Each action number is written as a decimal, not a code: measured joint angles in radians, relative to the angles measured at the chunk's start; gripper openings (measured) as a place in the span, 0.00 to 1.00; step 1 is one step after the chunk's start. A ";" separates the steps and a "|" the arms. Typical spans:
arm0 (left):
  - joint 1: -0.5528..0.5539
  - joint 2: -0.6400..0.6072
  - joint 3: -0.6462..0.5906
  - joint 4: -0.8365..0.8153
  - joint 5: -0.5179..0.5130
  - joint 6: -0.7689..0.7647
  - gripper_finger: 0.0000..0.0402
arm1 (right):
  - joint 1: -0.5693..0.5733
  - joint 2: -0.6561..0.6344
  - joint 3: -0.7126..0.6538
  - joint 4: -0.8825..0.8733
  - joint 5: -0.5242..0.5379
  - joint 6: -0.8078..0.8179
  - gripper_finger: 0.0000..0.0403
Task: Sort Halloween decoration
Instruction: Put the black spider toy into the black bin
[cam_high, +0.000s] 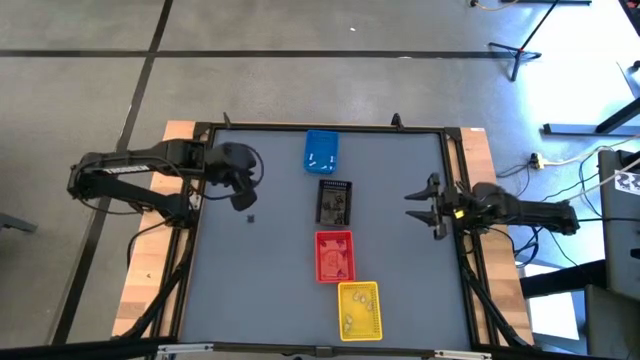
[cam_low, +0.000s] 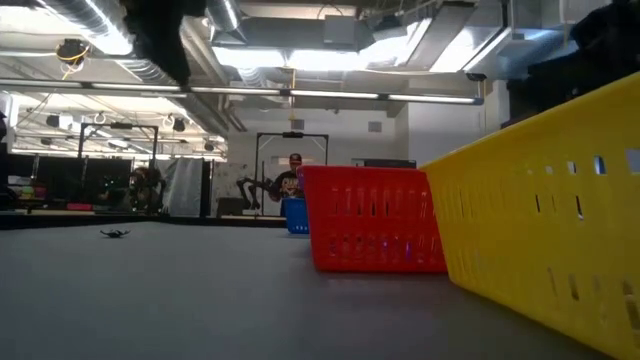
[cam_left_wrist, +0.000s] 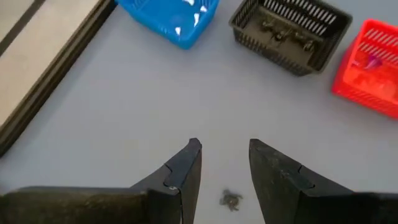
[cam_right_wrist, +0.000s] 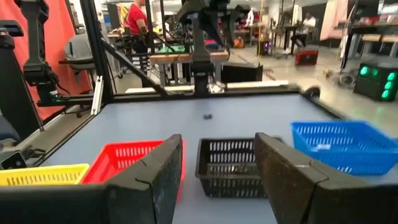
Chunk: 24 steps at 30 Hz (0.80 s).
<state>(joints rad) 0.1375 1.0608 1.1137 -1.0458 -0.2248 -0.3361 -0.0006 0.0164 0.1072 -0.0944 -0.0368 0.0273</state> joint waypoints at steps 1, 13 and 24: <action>0.000 0.003 0.000 -0.009 0.001 -0.008 0.31 | 0.000 -0.002 -0.009 0.002 0.000 0.011 0.49; 0.000 0.071 -0.007 -0.094 -0.002 -0.050 0.31 | 0.000 0.005 -0.091 0.098 0.007 0.020 0.49; 0.000 0.157 -0.158 -0.088 0.040 -0.048 0.32 | 0.000 0.006 -0.091 0.096 0.010 0.019 0.49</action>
<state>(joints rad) 0.1371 1.2178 0.9559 -1.1334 -0.1848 -0.3836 -0.0006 0.0219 0.0158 0.0017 -0.0269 0.0467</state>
